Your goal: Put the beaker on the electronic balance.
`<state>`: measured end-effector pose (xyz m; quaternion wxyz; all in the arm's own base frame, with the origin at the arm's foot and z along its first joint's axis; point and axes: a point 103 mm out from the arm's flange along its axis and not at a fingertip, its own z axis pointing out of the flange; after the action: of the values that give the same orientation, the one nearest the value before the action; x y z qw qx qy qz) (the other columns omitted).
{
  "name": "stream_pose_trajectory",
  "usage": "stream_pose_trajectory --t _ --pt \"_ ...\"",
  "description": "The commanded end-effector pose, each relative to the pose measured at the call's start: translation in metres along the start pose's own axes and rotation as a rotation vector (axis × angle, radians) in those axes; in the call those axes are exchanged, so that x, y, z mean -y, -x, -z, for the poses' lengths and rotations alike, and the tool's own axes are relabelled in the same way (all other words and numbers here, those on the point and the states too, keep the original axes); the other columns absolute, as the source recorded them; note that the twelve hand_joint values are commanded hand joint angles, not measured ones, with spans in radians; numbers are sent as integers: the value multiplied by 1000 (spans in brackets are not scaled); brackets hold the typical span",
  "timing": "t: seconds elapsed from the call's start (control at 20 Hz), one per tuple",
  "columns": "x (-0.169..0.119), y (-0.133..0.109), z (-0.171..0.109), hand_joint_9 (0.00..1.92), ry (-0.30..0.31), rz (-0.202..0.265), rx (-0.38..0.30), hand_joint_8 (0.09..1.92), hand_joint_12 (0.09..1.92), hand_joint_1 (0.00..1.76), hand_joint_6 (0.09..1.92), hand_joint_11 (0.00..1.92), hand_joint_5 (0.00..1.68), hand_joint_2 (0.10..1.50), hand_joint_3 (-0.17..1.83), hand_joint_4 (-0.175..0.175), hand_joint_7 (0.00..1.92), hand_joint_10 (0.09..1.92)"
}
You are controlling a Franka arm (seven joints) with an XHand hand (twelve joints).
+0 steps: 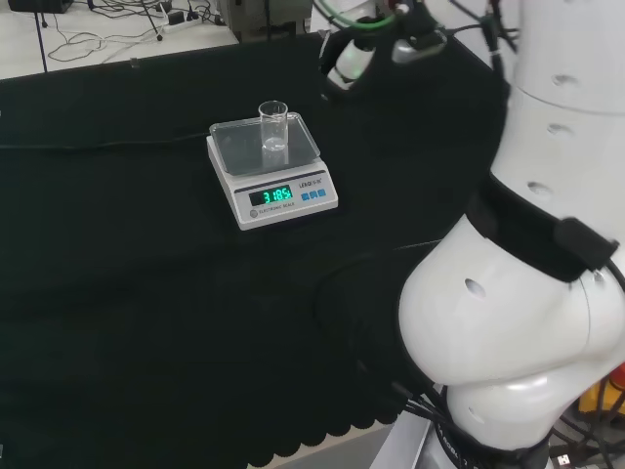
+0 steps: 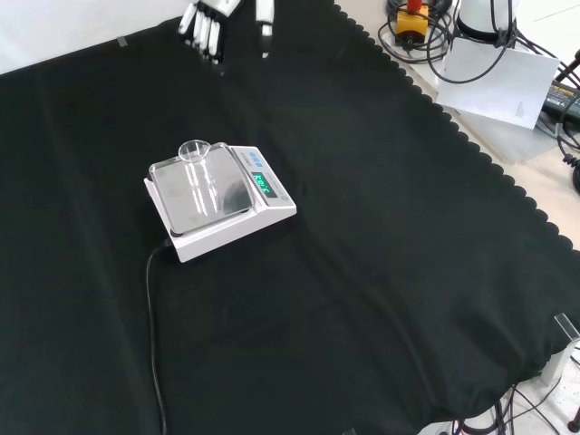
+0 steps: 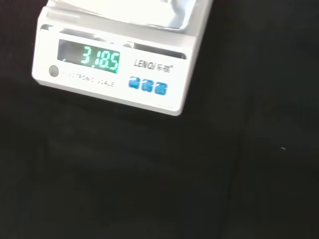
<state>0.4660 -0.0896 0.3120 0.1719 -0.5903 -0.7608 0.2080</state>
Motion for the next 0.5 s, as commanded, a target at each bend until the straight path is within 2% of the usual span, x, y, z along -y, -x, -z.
stream_pose_trajectory --t 0.05,0.2,0.5 --pt "51 36 3 537 155 -175 2 678 1466 626 494 142 498 1046 -172 -57 528 776" --pt "64 39 13 546 184 -219 -1 680 1463 631 510 155 497 1053 -175 -57 532 775" --pt "67 37 18 561 193 -231 -6 683 1454 637 539 169 498 1059 -175 -58 540 770"
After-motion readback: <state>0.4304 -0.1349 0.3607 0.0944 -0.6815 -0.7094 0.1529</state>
